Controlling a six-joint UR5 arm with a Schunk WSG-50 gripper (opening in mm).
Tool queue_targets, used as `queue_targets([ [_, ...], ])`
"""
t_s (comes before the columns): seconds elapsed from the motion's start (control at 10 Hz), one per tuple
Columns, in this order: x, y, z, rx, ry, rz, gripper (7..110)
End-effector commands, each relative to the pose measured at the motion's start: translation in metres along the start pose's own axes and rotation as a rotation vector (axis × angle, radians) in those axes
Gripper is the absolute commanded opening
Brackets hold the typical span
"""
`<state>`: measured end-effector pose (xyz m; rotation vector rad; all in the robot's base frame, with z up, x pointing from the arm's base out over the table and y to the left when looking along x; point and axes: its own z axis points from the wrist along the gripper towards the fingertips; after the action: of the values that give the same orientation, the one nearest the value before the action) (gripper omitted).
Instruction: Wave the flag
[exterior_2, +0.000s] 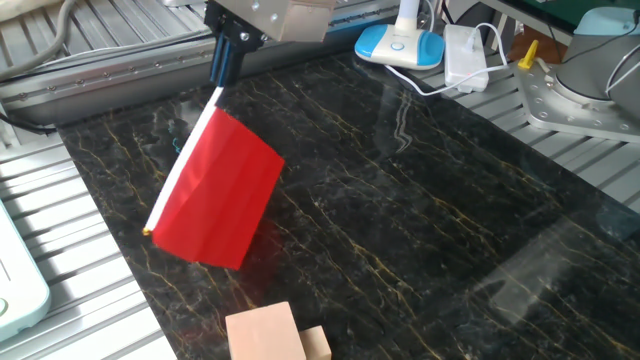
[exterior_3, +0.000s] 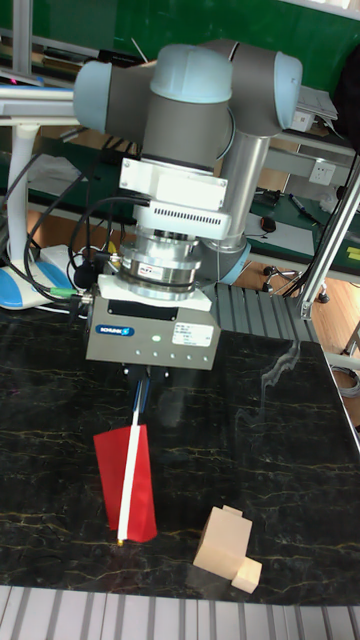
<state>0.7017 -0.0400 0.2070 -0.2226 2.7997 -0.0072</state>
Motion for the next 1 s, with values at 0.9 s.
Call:
queue_targets([
  [0.9, -0.008, 0.003, 0.005, -0.052, -0.054, 0.029, 7],
])
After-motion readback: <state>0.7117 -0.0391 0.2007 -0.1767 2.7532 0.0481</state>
